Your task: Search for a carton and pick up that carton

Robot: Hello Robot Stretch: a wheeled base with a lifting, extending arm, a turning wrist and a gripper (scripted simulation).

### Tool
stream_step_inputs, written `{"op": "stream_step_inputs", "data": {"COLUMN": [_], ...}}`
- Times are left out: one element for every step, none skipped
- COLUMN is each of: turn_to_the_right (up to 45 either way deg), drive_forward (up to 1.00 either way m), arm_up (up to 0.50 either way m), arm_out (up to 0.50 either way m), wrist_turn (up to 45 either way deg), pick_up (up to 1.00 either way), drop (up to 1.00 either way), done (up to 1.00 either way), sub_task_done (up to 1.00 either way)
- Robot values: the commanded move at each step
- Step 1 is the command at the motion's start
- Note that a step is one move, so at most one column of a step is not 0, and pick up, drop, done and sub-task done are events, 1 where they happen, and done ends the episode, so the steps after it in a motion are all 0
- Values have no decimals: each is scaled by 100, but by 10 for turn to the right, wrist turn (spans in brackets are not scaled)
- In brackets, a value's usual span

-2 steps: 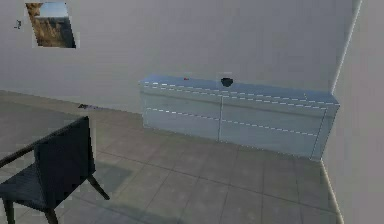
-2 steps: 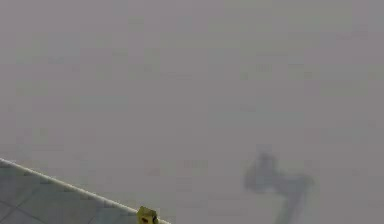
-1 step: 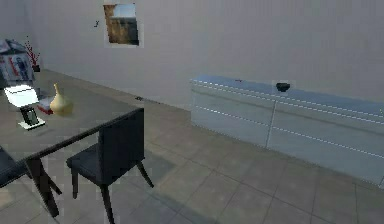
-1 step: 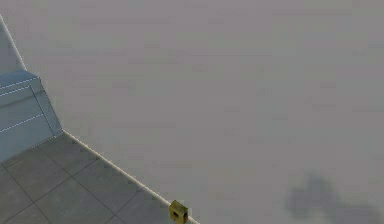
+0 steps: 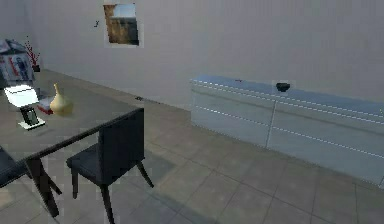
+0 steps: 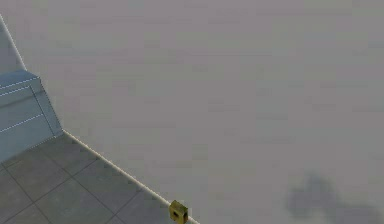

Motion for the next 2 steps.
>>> {"op": "stream_step_inputs", "data": {"turn_to_the_right": [0, 0], "drive_forward": [0, 0], "arm_up": [0, 0], "arm_out": [46, 0], "wrist_turn": [0, 450], "pick_up": [0, 0], "drop": [0, 0], "done": [0, 0], "sub_task_done": [0, 0]}}
